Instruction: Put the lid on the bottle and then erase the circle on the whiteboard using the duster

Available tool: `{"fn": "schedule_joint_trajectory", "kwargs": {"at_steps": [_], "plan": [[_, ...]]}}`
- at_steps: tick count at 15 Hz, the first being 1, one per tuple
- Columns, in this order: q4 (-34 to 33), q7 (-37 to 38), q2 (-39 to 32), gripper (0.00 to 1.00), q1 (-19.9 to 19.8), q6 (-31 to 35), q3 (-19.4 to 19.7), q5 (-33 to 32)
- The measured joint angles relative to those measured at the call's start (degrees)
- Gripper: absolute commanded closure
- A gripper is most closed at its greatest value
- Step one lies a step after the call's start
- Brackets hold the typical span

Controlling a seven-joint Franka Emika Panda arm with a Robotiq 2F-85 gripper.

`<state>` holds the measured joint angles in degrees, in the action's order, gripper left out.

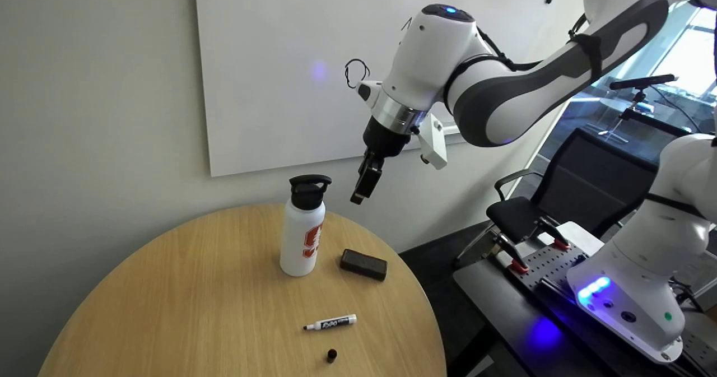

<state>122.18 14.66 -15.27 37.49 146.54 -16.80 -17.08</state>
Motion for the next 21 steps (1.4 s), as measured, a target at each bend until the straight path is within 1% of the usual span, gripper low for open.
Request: {"fn": "schedule_joint_trajectory", "kwargs": {"at_steps": [5, 7, 10, 12, 14, 18, 21], "plan": [[0.2, -0.6, -0.3, 0.00, -0.4, 0.0, 0.1, -0.1], [1.3, -2.4, -0.9, 0.00, -2.0, 0.0, 0.2, 0.5], [3.7, -5.6, -2.9, 0.00, -5.3, 0.1, 0.3, 0.6], [4.4, -7.7, -5.4, 0.00, -7.1, 0.5, 0.3, 0.6], [4.5, -8.9, -8.6, 0.00, -8.0, 1.4, 0.2, 0.6], [4.5, -9.0, -13.5, 0.00, -7.7, 3.6, 0.0, 0.6], [4.5, -8.3, -14.1, 0.00, -7.2, 3.6, 0.1, 0.6]]}}
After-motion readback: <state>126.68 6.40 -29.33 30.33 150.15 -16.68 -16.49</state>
